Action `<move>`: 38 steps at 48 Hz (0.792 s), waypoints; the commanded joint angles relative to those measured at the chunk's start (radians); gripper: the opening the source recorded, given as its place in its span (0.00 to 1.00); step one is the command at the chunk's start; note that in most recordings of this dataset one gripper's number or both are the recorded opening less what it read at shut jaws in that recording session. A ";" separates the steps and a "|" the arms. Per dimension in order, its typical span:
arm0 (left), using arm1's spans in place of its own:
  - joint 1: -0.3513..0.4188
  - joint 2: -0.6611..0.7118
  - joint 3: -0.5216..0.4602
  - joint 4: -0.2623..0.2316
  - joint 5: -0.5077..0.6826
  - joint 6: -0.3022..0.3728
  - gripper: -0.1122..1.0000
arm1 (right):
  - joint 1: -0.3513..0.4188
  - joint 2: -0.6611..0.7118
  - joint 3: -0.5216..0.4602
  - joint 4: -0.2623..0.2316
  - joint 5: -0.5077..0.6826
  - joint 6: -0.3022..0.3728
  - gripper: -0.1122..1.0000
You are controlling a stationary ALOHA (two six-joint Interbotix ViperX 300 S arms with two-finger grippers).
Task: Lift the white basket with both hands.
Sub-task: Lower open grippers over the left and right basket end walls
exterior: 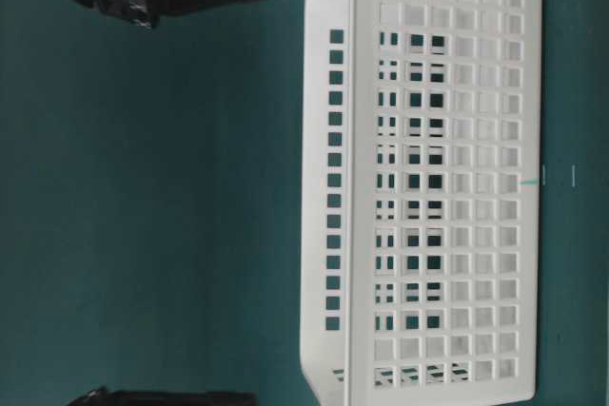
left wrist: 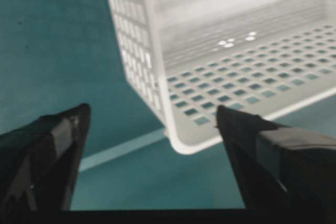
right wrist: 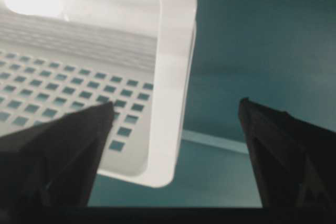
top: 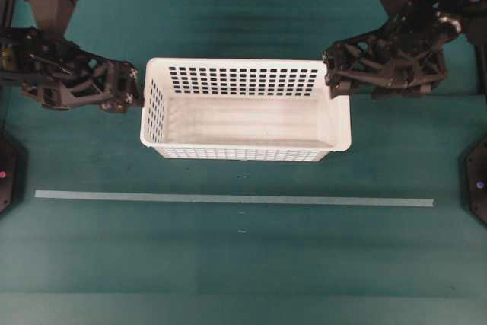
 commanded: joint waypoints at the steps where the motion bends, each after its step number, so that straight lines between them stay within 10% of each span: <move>1: 0.005 0.018 -0.035 0.002 -0.015 0.000 0.97 | 0.006 0.014 0.002 -0.002 -0.021 0.025 0.96; 38: 0.025 0.308 -0.048 0.002 -0.161 -0.011 0.95 | 0.037 0.193 0.064 -0.005 -0.261 0.094 0.96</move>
